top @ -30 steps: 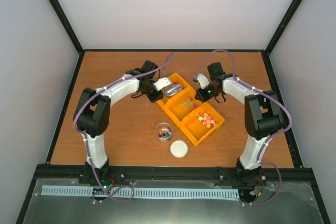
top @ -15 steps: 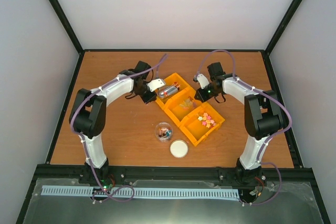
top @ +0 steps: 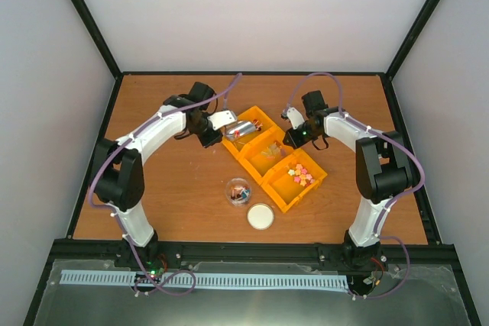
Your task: Pack the candies
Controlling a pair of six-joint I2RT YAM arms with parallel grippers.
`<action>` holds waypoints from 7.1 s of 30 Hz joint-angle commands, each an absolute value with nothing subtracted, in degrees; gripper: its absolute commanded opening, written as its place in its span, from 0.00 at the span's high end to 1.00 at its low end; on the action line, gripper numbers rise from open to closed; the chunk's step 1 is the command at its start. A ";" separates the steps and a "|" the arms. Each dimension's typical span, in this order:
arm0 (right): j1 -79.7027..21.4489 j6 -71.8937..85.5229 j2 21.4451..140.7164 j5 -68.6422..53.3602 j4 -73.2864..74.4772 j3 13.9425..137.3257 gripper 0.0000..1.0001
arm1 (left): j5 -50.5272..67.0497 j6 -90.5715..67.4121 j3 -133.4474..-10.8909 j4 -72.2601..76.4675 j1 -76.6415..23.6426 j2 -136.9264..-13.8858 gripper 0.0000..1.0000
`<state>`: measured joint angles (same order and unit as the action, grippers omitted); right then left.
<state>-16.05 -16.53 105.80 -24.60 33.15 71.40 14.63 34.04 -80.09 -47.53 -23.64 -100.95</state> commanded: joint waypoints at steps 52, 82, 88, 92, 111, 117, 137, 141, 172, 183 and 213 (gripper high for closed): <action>-15.98 -16.47 104.74 -24.10 31.42 70.75 0.97 | 18.31 64.71 -62.58 -65.13 -20.19 -69.80 0.99; -15.90 -16.82 105.39 -23.72 32.11 71.23 0.92 | -9.95 65.69 -72.85 -73.33 -35.73 -77.25 0.99; -15.83 -16.80 104.76 -23.62 32.12 71.23 0.84 | -7.90 65.10 -73.72 -73.50 -35.78 -77.15 0.99; -15.81 -16.81 103.83 -23.65 31.78 70.92 0.71 | -3.12 61.29 -76.03 -73.55 -35.42 -77.46 0.99; -14.15 -23.46 93.99 -31.09 32.16 72.12 0.45 | 18.56 45.85 -88.95 -63.39 -26.98 -92.34 0.99; -14.90 -33.98 89.28 -47.10 37.58 77.38 0.42 | 24.30 52.55 -93.25 -72.01 -27.72 -94.11 0.98; -28.74 -40.95 92.80 -44.67 47.40 83.30 0.55 | 28.20 53.38 -94.71 -74.38 -31.94 -92.92 0.98; -29.48 -41.50 93.59 -43.89 48.21 83.58 0.59 | 29.78 54.22 -95.40 -75.90 -32.25 -93.19 0.98; -24.96 -34.77 89.40 -56.14 42.06 78.66 0.97 | 50.05 38.77 -85.54 -59.06 -23.91 -85.23 0.60; -24.96 -34.18 89.03 -57.89 41.51 78.40 0.97 | 52.85 35.08 -83.89 -54.20 -23.91 -85.22 0.63; -17.27 -25.80 91.97 -47.53 39.38 78.53 0.26 | 43.90 31.45 -79.04 -51.74 -23.82 -82.81 0.99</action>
